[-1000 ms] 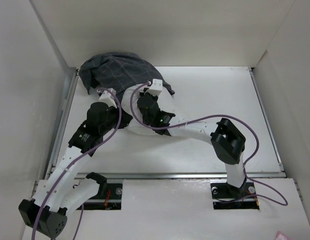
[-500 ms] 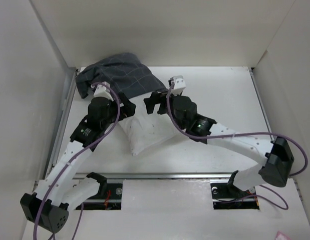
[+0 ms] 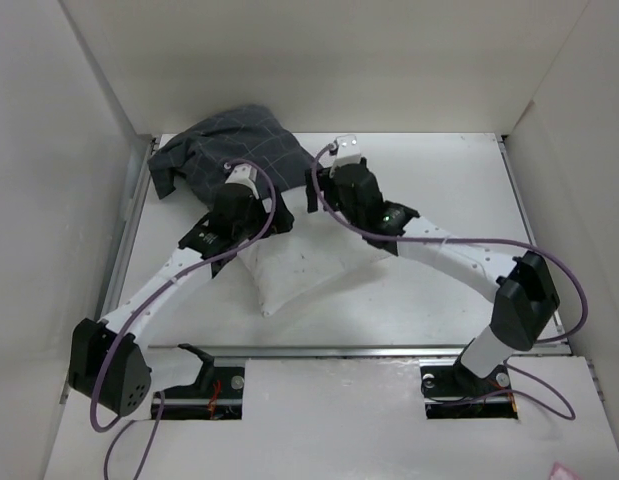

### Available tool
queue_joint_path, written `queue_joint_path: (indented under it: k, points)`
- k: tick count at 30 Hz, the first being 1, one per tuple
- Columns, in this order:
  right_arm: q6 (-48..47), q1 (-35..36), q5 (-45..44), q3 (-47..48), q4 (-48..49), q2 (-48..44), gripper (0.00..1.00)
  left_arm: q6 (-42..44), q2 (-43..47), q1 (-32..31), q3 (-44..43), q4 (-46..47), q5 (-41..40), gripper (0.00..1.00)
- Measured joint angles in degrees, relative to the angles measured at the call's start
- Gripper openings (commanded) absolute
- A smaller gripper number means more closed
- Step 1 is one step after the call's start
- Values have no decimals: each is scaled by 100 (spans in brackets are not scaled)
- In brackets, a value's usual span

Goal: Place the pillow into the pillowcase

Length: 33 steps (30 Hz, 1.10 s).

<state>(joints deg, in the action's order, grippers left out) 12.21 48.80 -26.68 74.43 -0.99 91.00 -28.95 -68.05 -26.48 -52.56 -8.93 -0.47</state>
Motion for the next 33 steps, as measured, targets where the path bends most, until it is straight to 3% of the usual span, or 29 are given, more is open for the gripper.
queue_joint_path:
  k: [1,2,3,4,7,12,20,27,31,32,33]
  points:
    - [20,-227,221,153,-122,120,89,7,-52,-20,0,22,-11,92]
    - [42,-466,413,282,-188,212,87,15,-111,-22,0,42,-52,79]
    - [48,-734,678,376,-249,275,85,17,-170,-31,-2,61,-127,51]
    - [39,-951,890,437,-278,317,85,2,-238,-35,-2,61,-208,37]
    - [-369,-1504,1331,511,-289,400,85,9,-492,-44,-2,48,-538,11]
    - [-1300,-1537,1812,509,-293,688,85,-271,-872,79,-35,-181,-1075,0]
    - [-1818,-1478,2968,459,-238,1185,84,-664,-1305,382,-286,-664,-1893,0]
    - [-1711,-1478,2859,717,352,1825,77,-667,-1309,409,-382,-726,-2173,0]
    - [-1602,-1478,2581,1021,734,2243,45,-599,-1316,409,-522,-822,-2302,0]
    - [-1563,-1478,2483,1034,833,2304,22,-579,-1316,409,-553,-846,-2339,0]
    - [-1515,-1475,2391,1034,918,2347,15,-564,-1322,409,-575,-876,-2374,0]
